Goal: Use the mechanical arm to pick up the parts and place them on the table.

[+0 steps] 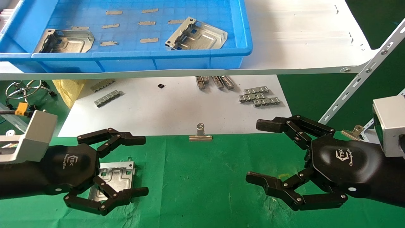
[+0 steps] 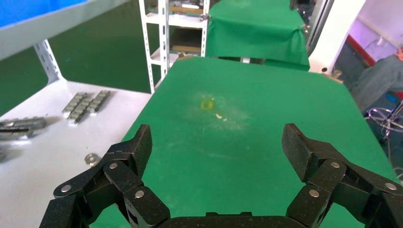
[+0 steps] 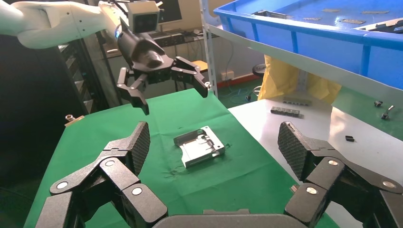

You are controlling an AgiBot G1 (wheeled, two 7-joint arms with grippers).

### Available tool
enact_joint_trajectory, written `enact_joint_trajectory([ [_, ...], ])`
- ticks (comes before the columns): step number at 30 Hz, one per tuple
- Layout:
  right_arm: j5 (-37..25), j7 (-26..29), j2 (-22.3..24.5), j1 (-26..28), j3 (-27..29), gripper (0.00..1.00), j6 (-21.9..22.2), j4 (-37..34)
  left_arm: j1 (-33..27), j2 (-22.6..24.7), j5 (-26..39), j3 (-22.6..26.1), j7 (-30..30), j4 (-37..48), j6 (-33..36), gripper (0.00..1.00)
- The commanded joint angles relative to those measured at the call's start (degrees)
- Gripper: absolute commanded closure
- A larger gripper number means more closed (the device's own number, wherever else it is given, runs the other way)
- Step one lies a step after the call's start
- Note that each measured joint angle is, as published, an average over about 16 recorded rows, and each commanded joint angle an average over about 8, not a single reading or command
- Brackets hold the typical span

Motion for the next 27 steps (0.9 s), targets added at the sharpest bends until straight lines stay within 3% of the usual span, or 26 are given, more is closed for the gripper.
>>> enact_joint_trajectory([
  [1,0.0,0.0,0.0,0.0,0.0,0.00,0.0,0.0,0.9,0.0,-0.1,-1.4,-0.6,-1.0,0.0,0.00],
  [27,0.0,0.0,0.0,0.0,0.0,0.00,0.0,0.0,12.7,0.1,-0.7,-18.9,-8.2,-13.9,0.1,0.00],
])
